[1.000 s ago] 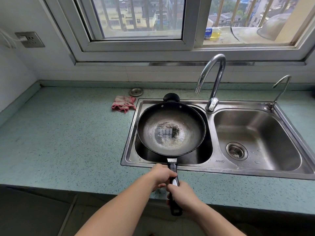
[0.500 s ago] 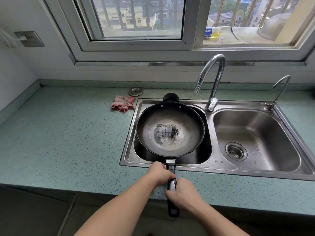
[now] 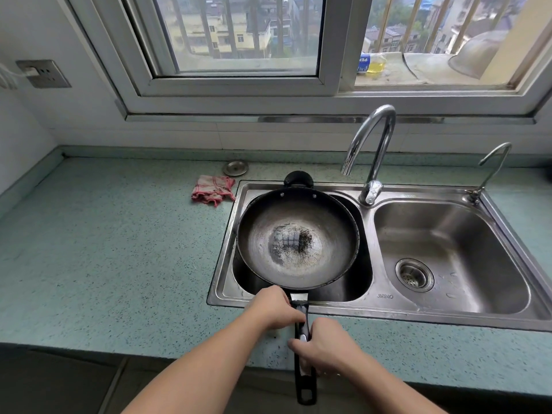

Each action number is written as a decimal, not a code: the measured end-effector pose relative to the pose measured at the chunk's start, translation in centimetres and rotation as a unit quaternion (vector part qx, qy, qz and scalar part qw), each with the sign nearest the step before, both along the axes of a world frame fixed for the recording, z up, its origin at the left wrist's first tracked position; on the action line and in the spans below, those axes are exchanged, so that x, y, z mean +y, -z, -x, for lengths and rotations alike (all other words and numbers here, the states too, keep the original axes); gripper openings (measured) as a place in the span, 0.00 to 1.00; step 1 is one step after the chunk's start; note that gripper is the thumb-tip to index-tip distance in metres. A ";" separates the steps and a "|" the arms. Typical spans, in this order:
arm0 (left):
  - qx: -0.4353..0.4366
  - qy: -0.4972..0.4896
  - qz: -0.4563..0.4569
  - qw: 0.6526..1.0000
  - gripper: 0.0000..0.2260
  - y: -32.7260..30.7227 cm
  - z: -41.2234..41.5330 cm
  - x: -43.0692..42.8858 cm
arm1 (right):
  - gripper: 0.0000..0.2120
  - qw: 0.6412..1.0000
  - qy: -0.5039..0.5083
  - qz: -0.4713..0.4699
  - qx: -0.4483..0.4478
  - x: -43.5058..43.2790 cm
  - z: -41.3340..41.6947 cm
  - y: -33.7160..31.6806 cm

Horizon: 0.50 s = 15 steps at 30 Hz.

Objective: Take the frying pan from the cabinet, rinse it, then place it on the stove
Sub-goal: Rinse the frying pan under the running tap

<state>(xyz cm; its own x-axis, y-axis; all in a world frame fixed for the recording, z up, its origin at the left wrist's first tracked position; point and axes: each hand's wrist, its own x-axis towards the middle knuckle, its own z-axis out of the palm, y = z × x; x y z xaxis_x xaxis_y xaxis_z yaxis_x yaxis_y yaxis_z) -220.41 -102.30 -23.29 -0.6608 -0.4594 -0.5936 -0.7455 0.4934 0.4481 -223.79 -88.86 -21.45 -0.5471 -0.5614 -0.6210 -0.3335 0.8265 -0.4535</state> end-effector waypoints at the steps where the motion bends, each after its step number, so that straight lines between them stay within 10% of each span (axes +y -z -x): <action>1: -0.006 0.010 0.014 1.000 0.16 -0.1 0.1 -0.4 | 0.16 1.000 0.004 0.001 -0.004 -0.2 0.2 -0.2; 15: -0.004 0.014 -0.051 0.999 0.12 0.8 0.9 1.2 | 0.13 0.963 0.249 0.097 -0.033 -0.2 -2.3 2.9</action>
